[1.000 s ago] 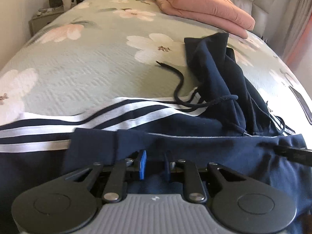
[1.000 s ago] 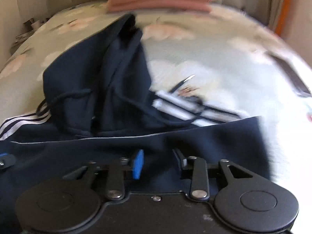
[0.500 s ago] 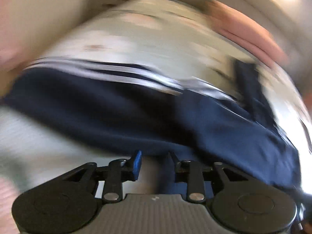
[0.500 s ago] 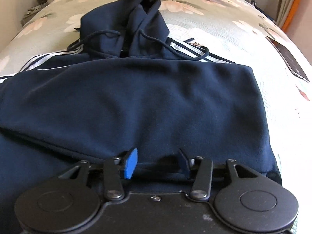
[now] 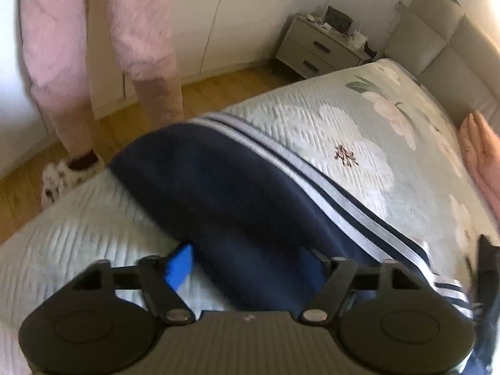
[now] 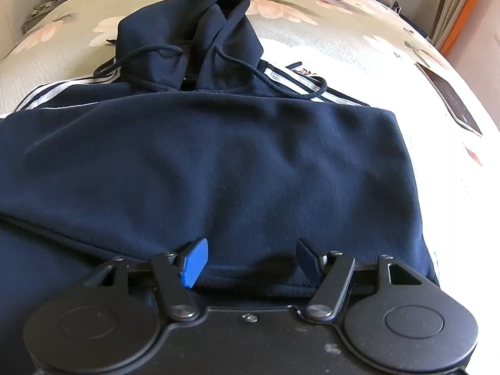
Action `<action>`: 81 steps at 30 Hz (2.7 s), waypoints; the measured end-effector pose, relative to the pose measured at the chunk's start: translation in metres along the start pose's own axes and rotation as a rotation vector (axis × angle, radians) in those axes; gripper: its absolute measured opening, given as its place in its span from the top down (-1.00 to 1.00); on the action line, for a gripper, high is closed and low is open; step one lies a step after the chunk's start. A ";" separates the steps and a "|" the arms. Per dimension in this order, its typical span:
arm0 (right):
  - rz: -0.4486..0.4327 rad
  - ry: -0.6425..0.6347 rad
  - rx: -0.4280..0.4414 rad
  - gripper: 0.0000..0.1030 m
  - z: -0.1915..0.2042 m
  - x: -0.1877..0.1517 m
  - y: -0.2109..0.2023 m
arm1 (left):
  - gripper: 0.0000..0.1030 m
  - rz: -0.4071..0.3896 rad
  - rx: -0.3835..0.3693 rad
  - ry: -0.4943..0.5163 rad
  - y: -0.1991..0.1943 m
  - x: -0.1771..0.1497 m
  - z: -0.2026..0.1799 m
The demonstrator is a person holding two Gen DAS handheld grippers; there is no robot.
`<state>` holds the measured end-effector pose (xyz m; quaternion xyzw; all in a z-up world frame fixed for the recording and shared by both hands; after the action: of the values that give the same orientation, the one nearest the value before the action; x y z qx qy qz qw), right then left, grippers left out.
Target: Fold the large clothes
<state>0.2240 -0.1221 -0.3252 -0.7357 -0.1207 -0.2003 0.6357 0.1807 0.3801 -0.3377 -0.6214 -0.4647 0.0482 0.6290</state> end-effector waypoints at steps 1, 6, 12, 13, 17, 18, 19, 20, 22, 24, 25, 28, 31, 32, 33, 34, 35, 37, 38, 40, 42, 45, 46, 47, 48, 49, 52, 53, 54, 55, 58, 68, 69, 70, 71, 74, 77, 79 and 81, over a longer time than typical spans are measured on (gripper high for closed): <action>-0.003 -0.004 -0.002 -0.49 0.001 0.000 0.000 | 0.52 -0.019 0.068 0.043 0.003 0.001 0.000; -0.020 0.013 0.013 -0.49 -0.003 -0.001 -0.002 | 0.85 -0.151 0.091 0.188 -0.023 0.017 -0.030; -0.055 0.076 0.070 -0.49 -0.017 -0.007 -0.025 | 0.86 -0.450 -0.107 0.462 -0.143 0.012 -0.132; -0.071 0.072 0.073 -0.49 -0.018 -0.009 -0.032 | 0.86 -0.503 -0.175 0.557 -0.166 -0.001 -0.162; -0.133 0.057 0.058 -0.49 -0.029 -0.014 -0.060 | 0.84 -0.439 -0.493 0.857 -0.203 -0.079 -0.253; -0.144 0.061 0.057 -0.49 -0.034 -0.015 -0.066 | 0.79 -0.358 -0.562 0.949 -0.199 -0.104 -0.272; -0.152 0.070 0.053 -0.49 -0.041 -0.016 -0.071 | 0.71 -0.249 -0.614 1.067 -0.187 -0.138 -0.292; -0.155 0.078 0.043 -0.50 -0.049 -0.017 -0.075 | 0.69 -0.180 -0.616 1.163 -0.174 -0.169 -0.303; -0.146 0.087 -0.009 -0.50 -0.067 -0.020 -0.077 | 0.67 -0.133 -0.492 1.360 -0.142 -0.233 -0.310; -0.126 0.085 -0.023 -0.51 -0.081 -0.024 -0.078 | 0.67 -0.144 -0.369 1.501 -0.127 -0.272 -0.300; -0.121 0.087 0.000 -0.51 -0.086 -0.025 -0.079 | 0.67 -0.160 -0.365 1.518 -0.129 -0.279 -0.291; -0.121 0.083 0.111 -0.51 -0.082 -0.026 -0.081 | 0.61 -0.108 -0.410 1.423 -0.145 -0.271 -0.257; -0.123 0.063 0.267 -0.51 -0.047 -0.009 -0.082 | 0.55 -0.056 -0.378 1.313 -0.159 -0.254 -0.225; -0.133 0.053 0.320 -0.51 -0.032 -0.001 -0.084 | 0.53 -0.049 -0.350 1.291 -0.158 -0.248 -0.218; -0.140 0.036 0.374 -0.58 -0.013 0.007 -0.086 | 0.50 -0.041 -0.318 1.272 -0.155 -0.241 -0.211; -0.141 0.012 0.428 -0.63 0.008 0.015 -0.087 | 0.48 -0.028 -0.296 1.255 -0.150 -0.232 -0.207; -0.141 -0.011 0.474 -0.62 0.027 0.021 -0.086 | 0.42 -0.013 -0.278 1.236 -0.147 -0.226 -0.202; -0.130 -0.054 0.530 -0.62 0.063 0.031 -0.081 | 0.36 0.011 -0.251 1.186 -0.140 -0.215 -0.189; -0.129 -0.082 0.544 -0.63 0.080 0.036 -0.079 | 0.35 0.022 -0.258 1.162 -0.138 -0.211 -0.185; -0.159 -0.122 0.562 -0.63 0.111 0.048 -0.078 | 0.33 0.040 -0.263 1.118 -0.134 -0.205 -0.178; -0.193 -0.142 0.571 -0.63 0.140 0.057 -0.075 | 0.27 0.055 -0.254 1.088 -0.128 -0.200 -0.174; -0.165 -0.170 0.557 -0.63 0.183 0.064 -0.057 | 0.21 0.063 -0.230 1.047 -0.125 -0.194 -0.165; -0.141 -0.184 0.552 -0.63 0.197 0.064 -0.049 | 0.20 0.067 -0.225 1.028 -0.125 -0.190 -0.158; -0.129 -0.201 0.545 -0.63 0.207 0.065 -0.042 | 0.20 0.072 -0.222 1.011 -0.122 -0.186 -0.157; -0.134 -0.218 0.526 -0.60 0.215 0.063 -0.038 | 0.20 0.077 -0.219 0.994 -0.120 -0.182 -0.153; -0.154 -0.221 0.497 -0.41 0.220 0.063 -0.035 | 0.20 0.079 -0.212 0.980 -0.117 -0.179 -0.150; -0.244 -0.174 0.412 0.61 0.205 0.063 -0.034 | 0.20 0.073 -0.213 0.954 -0.113 -0.169 -0.148; -0.264 -0.150 0.392 0.64 0.196 0.064 -0.036 | 0.20 0.069 -0.218 0.950 -0.113 -0.167 -0.149; -0.289 -0.121 0.388 0.68 0.184 0.065 -0.041 | 0.20 0.060 -0.226 0.950 -0.114 -0.165 -0.152; -0.326 -0.095 0.380 0.69 0.168 0.068 -0.049 | 0.20 0.050 -0.232 0.956 -0.115 -0.164 -0.155; -0.452 -0.026 0.349 0.70 0.111 0.075 -0.081 | 0.20 0.003 -0.237 0.989 -0.117 -0.166 -0.171; -0.218 0.312 -0.017 0.00 -0.124 0.021 -0.024 | 0.18 -0.054 -0.305 1.050 -0.112 -0.175 -0.225; -0.090 0.351 -0.051 0.49 -0.139 0.007 0.000 | 0.19 -0.058 -0.288 1.057 -0.110 -0.174 -0.229; -0.036 0.428 -0.028 0.49 -0.154 -0.006 0.009 | 0.19 -0.071 -0.284 1.057 -0.112 -0.172 -0.233; -0.072 0.491 0.036 0.47 -0.164 -0.012 0.002 | 0.19 -0.084 -0.297 1.050 -0.115 -0.169 -0.235; -0.197 0.391 0.008 0.41 -0.156 -0.002 -0.030 | 0.18 -0.093 -0.349 1.023 -0.118 -0.158 -0.247; -0.269 0.252 0.068 0.42 -0.115 0.014 -0.043 | 0.18 -0.108 -0.360 1.052 -0.109 -0.149 -0.269; -0.252 0.138 0.099 0.51 -0.085 0.026 -0.034 | 0.18 -0.098 -0.364 1.056 -0.094 -0.145 -0.289; -0.250 0.074 0.030 0.50 -0.077 0.026 -0.026 | 0.22 -0.067 -0.356 1.048 -0.081 -0.139 -0.301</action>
<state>0.2251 -0.1961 -0.2814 -0.6974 -0.1910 -0.3032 0.6207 0.2541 0.0516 -0.2826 -0.6438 -0.1098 -0.3667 0.6626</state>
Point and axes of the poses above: each gripper's, at about its wrist camera, not at the fingertips, and y roughly the way its jaws point, z to its left, x to its top, the point moved 4 cm from there along y, roughly the way its jaws point, and after that the axes turned 7 degrees about y, right-handed, at the moved point
